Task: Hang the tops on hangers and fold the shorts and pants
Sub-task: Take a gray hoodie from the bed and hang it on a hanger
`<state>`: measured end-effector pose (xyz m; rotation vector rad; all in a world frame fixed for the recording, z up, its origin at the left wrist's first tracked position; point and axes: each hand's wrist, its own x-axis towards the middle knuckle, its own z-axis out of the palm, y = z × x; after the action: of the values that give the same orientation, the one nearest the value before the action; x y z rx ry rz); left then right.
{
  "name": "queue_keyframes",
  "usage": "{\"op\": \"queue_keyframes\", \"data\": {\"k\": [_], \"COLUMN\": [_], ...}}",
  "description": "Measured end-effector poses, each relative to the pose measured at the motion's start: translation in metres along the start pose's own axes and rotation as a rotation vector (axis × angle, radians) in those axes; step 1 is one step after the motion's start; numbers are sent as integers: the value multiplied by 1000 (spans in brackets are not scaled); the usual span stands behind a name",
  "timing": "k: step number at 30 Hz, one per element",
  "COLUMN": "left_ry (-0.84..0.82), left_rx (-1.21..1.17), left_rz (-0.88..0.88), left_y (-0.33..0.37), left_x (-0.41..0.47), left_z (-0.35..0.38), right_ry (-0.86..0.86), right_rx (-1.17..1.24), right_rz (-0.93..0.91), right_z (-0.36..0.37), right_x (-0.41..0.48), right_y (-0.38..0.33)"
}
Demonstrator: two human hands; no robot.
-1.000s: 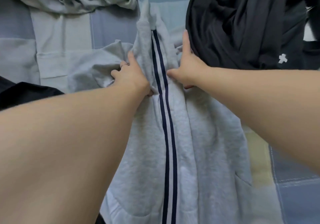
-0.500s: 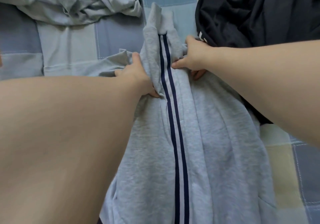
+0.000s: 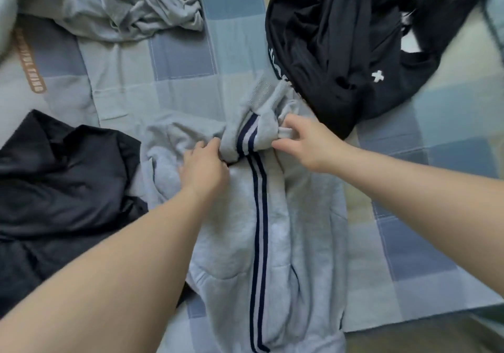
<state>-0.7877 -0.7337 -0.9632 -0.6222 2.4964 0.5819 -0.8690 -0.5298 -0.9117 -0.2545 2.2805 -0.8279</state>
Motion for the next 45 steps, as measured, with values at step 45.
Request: {"op": "queue_keyframes", "data": {"k": [45], "left_ry": [463], "left_rx": [-419], "left_rz": [824], "left_y": [255], "left_x": [-443], "left_z": [-403], "right_ry": [321], "right_rx": [-1], "right_rz": [-839], "right_z": [-401], "right_x": [-483], "right_y": [-282]}}
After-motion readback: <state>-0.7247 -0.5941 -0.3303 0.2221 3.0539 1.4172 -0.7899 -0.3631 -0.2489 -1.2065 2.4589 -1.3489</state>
